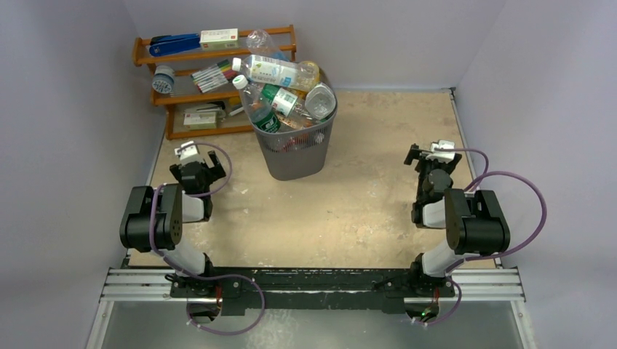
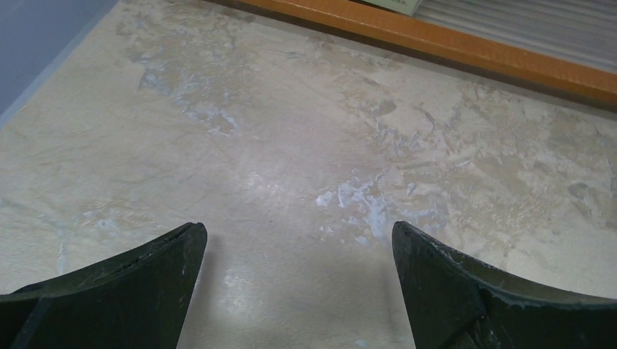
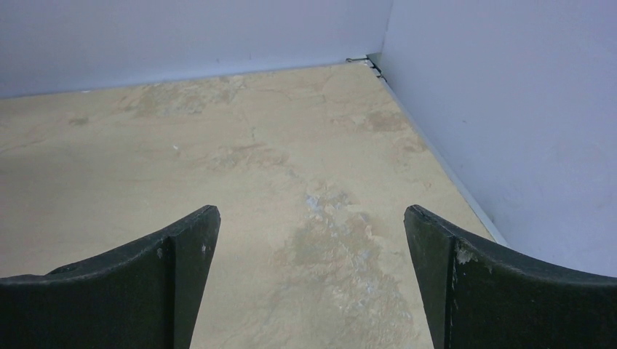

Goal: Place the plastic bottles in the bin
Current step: Reset both arms

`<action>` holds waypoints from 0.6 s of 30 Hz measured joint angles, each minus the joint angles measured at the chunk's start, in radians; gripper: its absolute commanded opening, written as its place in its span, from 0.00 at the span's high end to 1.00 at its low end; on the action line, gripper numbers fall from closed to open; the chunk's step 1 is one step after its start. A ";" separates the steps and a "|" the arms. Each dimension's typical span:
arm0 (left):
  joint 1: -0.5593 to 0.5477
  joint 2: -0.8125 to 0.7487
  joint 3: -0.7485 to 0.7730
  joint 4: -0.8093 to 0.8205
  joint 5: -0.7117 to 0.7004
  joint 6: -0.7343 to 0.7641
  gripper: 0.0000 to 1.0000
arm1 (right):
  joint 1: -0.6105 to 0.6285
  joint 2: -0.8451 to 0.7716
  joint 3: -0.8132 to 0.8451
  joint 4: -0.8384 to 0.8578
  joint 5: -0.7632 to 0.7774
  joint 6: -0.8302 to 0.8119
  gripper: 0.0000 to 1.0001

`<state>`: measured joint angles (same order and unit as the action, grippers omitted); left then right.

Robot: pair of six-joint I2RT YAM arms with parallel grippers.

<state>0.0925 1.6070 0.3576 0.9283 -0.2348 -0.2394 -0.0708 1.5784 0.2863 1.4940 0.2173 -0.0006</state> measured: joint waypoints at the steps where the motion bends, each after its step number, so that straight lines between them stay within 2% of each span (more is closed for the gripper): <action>1: -0.001 0.004 0.000 0.002 0.008 0.003 0.00 | 0.000 0.000 0.005 0.000 0.000 0.000 0.00; 7: -0.018 0.006 -0.003 0.043 0.016 0.024 0.00 | 0.000 0.000 0.006 0.000 0.000 -0.003 0.00; 9: -0.028 0.008 -0.030 0.111 -0.002 0.024 0.00 | 0.000 0.000 0.006 -0.001 0.000 -0.004 0.00; 11: -0.037 0.030 -0.102 0.246 -0.016 0.024 0.00 | 0.000 0.000 0.006 -0.001 0.000 -0.004 0.00; 14: -0.040 0.034 -0.148 0.261 -0.037 0.024 0.00 | 0.000 0.000 0.006 -0.001 0.000 -0.004 0.00; 18: -0.041 0.045 -0.112 0.250 -0.038 0.028 0.00 | 0.000 0.000 0.006 -0.001 0.000 -0.004 0.00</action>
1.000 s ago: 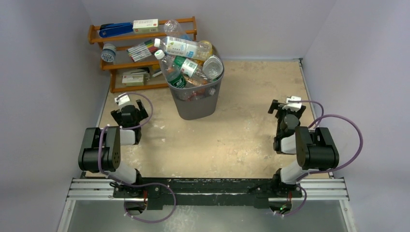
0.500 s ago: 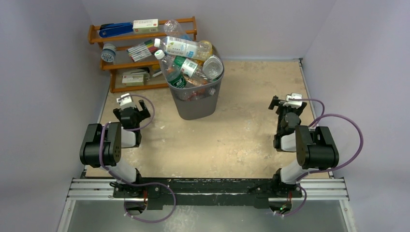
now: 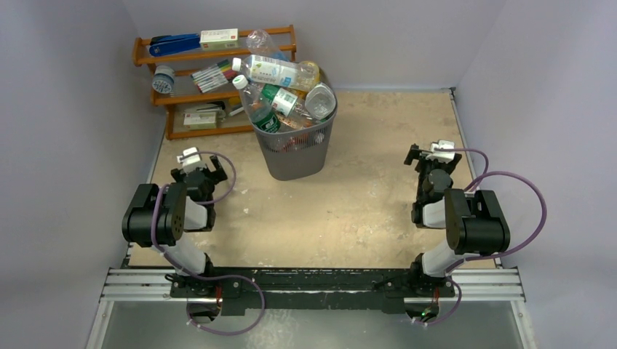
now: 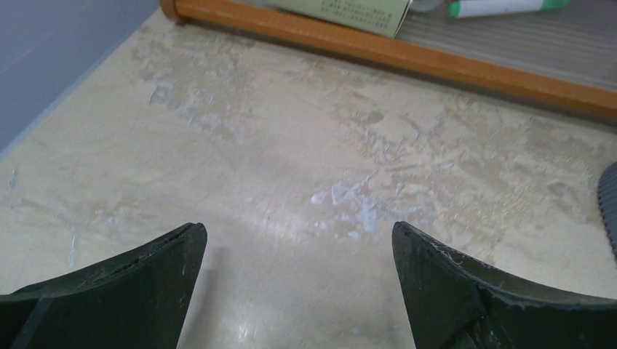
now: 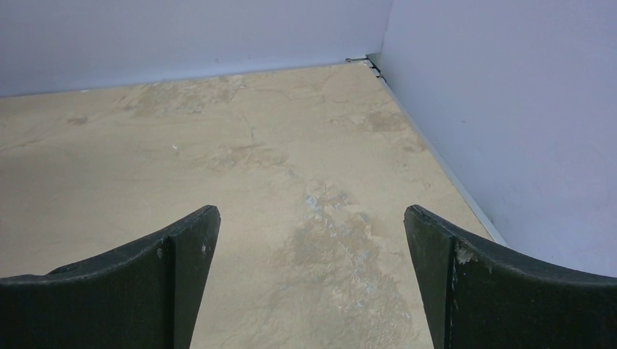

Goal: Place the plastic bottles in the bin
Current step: Reset both arms

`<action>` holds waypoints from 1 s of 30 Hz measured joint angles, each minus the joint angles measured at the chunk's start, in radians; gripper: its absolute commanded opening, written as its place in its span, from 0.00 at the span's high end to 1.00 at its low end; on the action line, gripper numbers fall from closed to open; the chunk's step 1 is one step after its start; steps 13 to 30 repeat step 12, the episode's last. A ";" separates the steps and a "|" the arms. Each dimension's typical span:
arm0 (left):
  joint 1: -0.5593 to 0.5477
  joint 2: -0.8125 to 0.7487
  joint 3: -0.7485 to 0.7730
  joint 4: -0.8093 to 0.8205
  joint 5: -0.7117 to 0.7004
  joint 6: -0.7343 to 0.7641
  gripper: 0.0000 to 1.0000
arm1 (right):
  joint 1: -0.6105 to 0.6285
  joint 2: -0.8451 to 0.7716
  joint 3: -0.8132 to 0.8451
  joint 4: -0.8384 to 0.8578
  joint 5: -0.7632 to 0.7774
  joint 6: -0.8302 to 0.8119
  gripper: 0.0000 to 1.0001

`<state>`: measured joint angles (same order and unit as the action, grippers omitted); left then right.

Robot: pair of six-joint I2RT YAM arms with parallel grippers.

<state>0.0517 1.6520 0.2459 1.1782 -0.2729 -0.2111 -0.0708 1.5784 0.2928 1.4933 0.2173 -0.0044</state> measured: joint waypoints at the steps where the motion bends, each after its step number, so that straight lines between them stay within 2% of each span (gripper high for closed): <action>1: 0.000 0.001 0.008 0.004 0.004 0.005 0.00 | 0.000 0.000 0.000 0.000 0.000 0.000 0.00; 30: -0.014 0.001 0.027 -0.013 0.007 0.022 0.00 | 0.000 0.000 0.000 0.000 0.000 0.000 0.00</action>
